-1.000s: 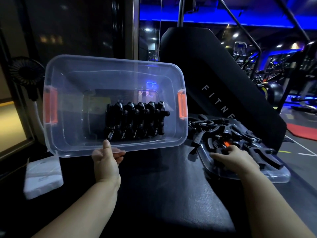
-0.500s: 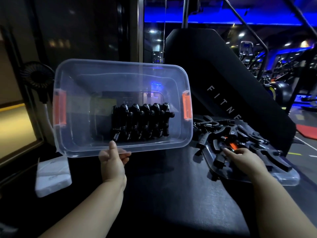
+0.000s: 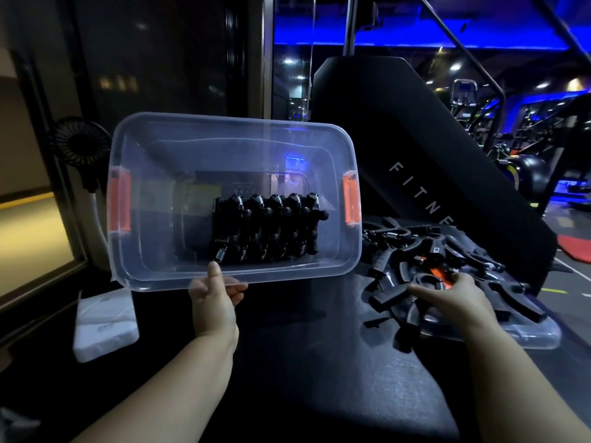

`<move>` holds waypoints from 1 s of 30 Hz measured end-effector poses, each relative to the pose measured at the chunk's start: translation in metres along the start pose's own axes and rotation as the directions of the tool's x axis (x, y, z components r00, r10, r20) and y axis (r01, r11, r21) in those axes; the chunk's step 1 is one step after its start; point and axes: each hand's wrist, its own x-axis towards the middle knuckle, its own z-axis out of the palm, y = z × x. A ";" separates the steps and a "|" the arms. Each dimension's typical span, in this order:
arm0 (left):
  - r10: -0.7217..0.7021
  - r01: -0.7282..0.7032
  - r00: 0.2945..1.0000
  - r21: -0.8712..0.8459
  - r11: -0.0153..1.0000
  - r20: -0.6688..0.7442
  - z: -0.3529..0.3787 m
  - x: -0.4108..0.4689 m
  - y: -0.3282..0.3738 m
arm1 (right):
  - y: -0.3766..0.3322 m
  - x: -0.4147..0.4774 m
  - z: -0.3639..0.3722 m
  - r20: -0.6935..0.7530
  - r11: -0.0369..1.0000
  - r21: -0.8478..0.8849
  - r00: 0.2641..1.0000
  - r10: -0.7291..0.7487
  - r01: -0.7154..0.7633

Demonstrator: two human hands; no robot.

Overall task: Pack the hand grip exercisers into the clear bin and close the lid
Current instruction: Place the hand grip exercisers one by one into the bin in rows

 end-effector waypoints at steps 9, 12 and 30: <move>-0.004 0.004 1.000 -0.005 1.000 0.006 0.000 0.001 0.000 | -0.013 -0.012 0.005 0.009 0.976 0.135 0.985 -0.175 0.172; -0.001 0.001 1.000 -0.007 1.000 0.001 0.000 0.000 0.000 | -0.021 -0.019 0.005 0.015 0.947 0.200 0.965 -0.262 0.254; -0.018 0.006 0.993 -0.099 0.995 -0.119 0.001 -0.003 0.017 | -0.061 -0.065 0.001 0.242 0.806 0.446 0.814 -0.528 0.389</move>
